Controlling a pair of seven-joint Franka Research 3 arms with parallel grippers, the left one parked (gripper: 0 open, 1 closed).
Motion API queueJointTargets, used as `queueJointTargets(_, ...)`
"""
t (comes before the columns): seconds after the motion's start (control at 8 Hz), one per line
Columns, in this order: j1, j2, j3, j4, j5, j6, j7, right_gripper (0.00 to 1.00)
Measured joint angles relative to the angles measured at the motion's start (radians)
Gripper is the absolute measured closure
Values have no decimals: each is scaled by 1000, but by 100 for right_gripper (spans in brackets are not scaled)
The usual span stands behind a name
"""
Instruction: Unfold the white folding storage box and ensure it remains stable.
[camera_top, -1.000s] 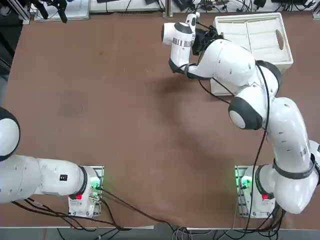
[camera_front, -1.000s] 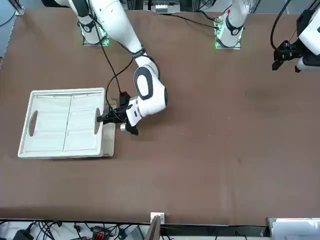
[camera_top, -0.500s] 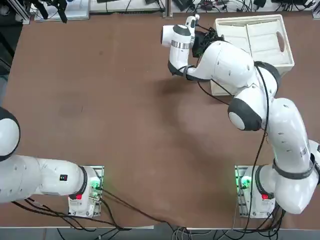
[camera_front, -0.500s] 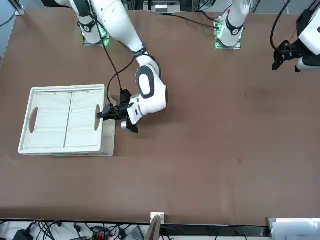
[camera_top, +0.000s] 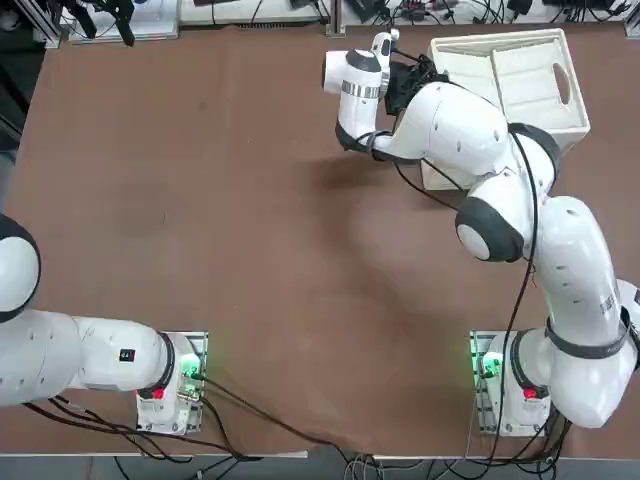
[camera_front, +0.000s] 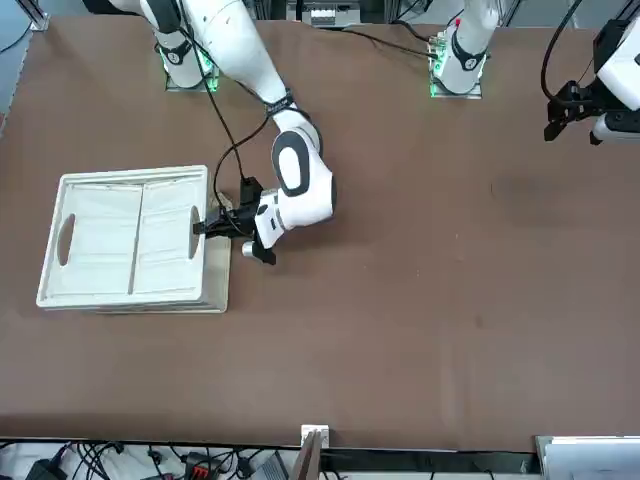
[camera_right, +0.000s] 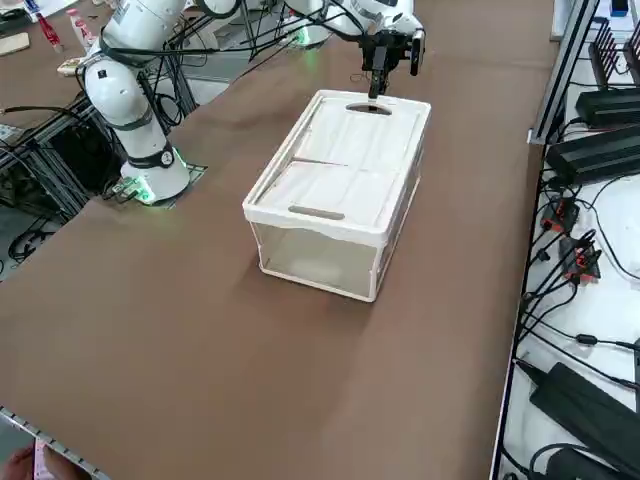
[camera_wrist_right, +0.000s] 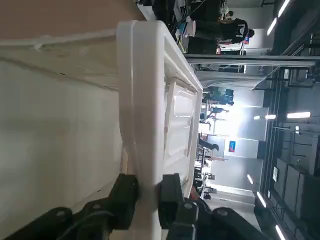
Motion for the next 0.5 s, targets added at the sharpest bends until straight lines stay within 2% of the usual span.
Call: queueJointTargets(0.5, 0, 0, 0, 0, 0, -2, -4, 72)
